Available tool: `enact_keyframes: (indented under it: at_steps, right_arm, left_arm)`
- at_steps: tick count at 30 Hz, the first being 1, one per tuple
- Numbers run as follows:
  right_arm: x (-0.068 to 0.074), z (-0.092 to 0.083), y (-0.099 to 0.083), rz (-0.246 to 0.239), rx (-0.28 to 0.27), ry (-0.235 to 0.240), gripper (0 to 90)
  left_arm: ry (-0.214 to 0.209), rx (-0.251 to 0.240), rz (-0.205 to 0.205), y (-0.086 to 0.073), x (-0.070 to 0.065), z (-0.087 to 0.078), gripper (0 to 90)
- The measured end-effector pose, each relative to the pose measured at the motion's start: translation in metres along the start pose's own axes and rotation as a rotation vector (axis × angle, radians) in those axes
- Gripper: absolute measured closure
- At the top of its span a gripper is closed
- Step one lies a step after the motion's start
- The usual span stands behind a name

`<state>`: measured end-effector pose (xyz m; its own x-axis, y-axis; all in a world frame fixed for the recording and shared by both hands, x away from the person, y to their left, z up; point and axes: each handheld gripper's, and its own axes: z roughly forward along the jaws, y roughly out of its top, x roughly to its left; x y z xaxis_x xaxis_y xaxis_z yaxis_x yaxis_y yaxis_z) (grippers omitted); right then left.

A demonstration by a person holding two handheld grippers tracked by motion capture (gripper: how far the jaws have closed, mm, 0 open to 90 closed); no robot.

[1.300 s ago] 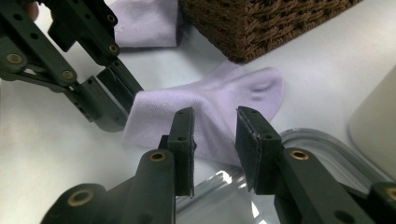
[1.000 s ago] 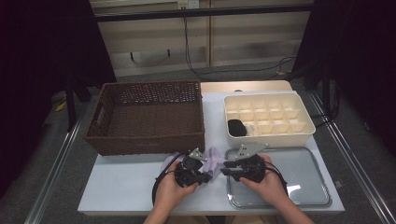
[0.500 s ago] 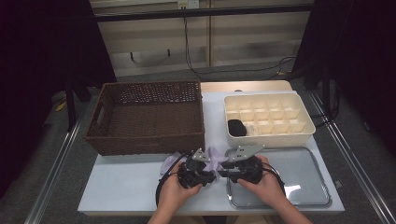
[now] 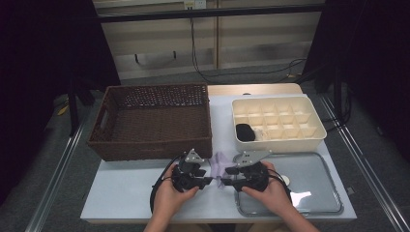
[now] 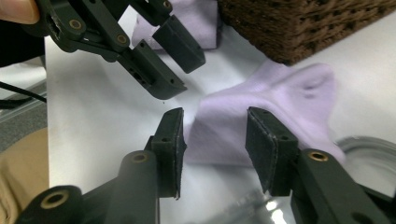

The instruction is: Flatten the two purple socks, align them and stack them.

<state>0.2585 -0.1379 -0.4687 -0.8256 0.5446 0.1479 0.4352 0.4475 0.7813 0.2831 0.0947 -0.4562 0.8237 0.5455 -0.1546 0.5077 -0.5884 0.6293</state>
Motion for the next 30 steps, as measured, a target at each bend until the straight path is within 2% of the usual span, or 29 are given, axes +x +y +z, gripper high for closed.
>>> enact_keyframes:
  at_steps: [3, 6, 7, 11, 13, 16, 19, 21, 23, 25, 30]
  right_arm:
    - [0.005, 0.010, 0.004, -0.038, 0.036, -0.018, 56.4]
    - [0.007, 0.019, 0.006, -0.079, 0.074, -0.016, 56.5]
    - [0.007, 0.021, 0.007, -0.090, 0.088, -0.019, 56.4]
    - [0.007, 0.027, 0.006, -0.113, 0.117, -0.025, 60.4]
    - [0.006, 0.026, 0.006, -0.107, 0.125, -0.039, 68.7]
    - [0.003, 0.024, 0.005, -0.084, 0.122, -0.033, 80.5]
    - [0.001, 0.021, 0.005, -0.057, 0.129, -0.014, 82.6]
    - [0.000, 0.018, 0.005, -0.044, 0.111, -0.011, 82.8]
    - [-0.001, 0.014, 0.006, -0.050, 0.102, -0.007, 82.7]
    - [-0.001, 0.009, 0.008, -0.041, 0.085, 0.003, 82.5]
    - [0.000, -0.002, 0.011, -0.019, 0.069, 0.035, 82.1]
  left_arm:
    - [0.033, -0.003, -0.007, -0.002, 0.002, -0.002, 59.3]
    - [0.042, -0.013, -0.014, -0.003, 0.007, -0.006, 58.4]
    - [0.037, -0.026, -0.028, -0.004, 0.009, -0.007, 58.2]
    - [0.041, -0.048, -0.046, -0.006, 0.013, -0.010, 57.3]
    - [0.045, -0.045, -0.044, -0.007, 0.013, -0.010, 57.2]
    - [0.041, -0.042, -0.042, -0.007, 0.013, -0.009, 57.2]
    - [0.045, -0.040, -0.041, -0.007, 0.012, -0.009, 56.7]
    - [0.042, -0.033, -0.039, -0.007, 0.013, -0.009, 56.5]
    - [0.044, -0.036, -0.040, -0.008, 0.013, -0.008, 56.1]
    - [0.035, -0.041, -0.046, -0.008, 0.013, -0.008, 55.6]
    - [0.042, -0.049, -0.047, -0.008, 0.016, -0.008, 55.3]
